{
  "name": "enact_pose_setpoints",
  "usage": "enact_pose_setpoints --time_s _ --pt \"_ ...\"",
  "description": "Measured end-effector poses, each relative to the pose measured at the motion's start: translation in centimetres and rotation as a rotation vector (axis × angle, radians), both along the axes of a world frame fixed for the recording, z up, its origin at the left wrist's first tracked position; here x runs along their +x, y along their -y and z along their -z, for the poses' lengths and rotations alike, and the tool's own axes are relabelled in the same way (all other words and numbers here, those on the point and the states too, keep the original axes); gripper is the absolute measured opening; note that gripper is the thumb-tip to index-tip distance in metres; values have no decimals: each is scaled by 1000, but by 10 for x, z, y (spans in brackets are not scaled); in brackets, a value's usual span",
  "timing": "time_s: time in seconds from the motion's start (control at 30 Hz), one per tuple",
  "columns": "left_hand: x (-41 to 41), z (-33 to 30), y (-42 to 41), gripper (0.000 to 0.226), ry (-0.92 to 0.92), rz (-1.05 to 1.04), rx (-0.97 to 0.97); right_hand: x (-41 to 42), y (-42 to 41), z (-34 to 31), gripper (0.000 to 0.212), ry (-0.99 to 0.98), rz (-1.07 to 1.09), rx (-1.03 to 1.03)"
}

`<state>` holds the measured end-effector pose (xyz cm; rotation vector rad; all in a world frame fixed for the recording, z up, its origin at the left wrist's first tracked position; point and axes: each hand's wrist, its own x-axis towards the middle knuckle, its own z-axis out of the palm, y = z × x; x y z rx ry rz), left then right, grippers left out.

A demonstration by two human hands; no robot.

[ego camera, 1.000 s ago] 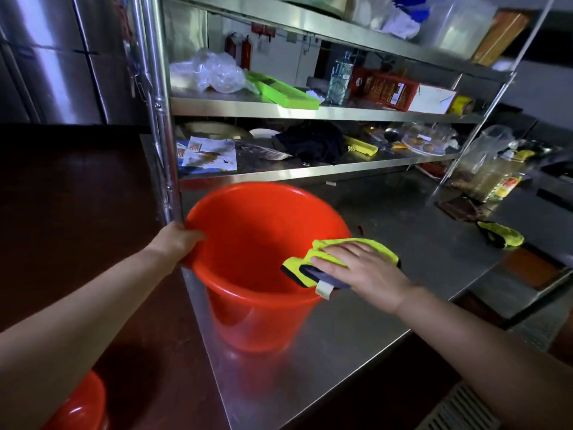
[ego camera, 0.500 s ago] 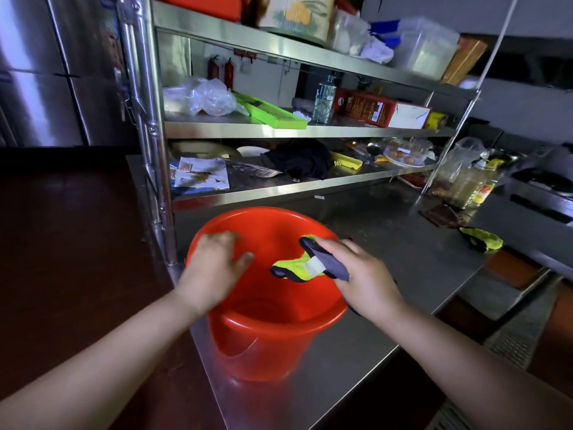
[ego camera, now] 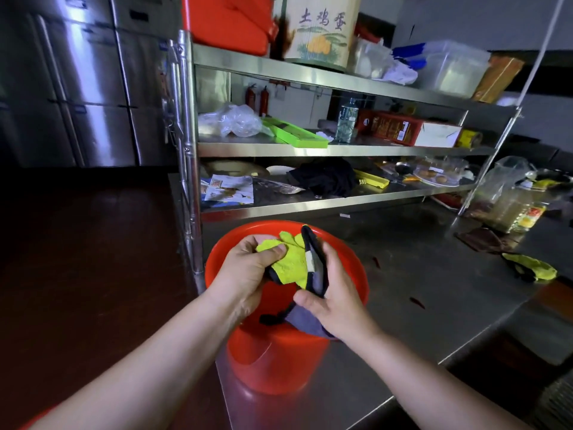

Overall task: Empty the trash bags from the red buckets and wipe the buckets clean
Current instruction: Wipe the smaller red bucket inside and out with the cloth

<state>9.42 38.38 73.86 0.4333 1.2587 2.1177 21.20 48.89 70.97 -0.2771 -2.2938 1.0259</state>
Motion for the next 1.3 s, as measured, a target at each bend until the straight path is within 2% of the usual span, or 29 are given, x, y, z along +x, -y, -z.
enact_pose_setpoints --time_s 0.13,0.2,0.33,0.4,0.57,0.63,0.77,0.83,0.9,0.97,1.07,1.13,1.2,1.27,1.3 --pt "28 -4 -17 33 -28 -76 11 9 -9 -10 27 -223 47 -263" --pt "43 -7 -28 40 -74 -68 -12 15 -20 -17 18 -291 97 -345" --pt "72 -17 -47 44 -174 -68 -29 37 -52 -26 16 -288 152 -462" --pt "82 -24 -53 44 -273 -115 -104 51 -72 -30 17 -289 184 -476" --pt "96 -44 -52 27 -621 -453 -296 86 -112 -47 17 -325 258 -449" --pt "105 -47 -51 27 -709 -549 -364 96 -123 -51 24 -316 250 -519" --pt "136 -38 -67 20 -858 -591 -431 108 -122 -55 41 -322 163 -715" --pt "152 -29 -79 24 -915 -564 -457 114 -111 -53 38 -283 116 -744" --pt "163 -19 -89 24 -931 -530 -466 121 -101 -48 27 -245 43 -776" --pt "172 -11 -95 18 -887 -473 -432 128 -95 -43 30 -219 -60 -773" --pt "184 -5 -94 5 -701 -314 -254 137 -95 -37 29 -178 -92 -650" --pt "189 -2 -90 14 -590 -211 -144 139 -97 -35 34 -169 -80 -566" --pt "188 2 -89 25 -641 -250 -215 141 -97 -31 46 -156 -104 -514" --pt "186 4 -88 21 -714 -365 -353 144 -96 -28 51 -160 -166 -489" --pt "184 5 -87 17 -692 -402 -363 145 -95 -26 50 -166 -175 -463"
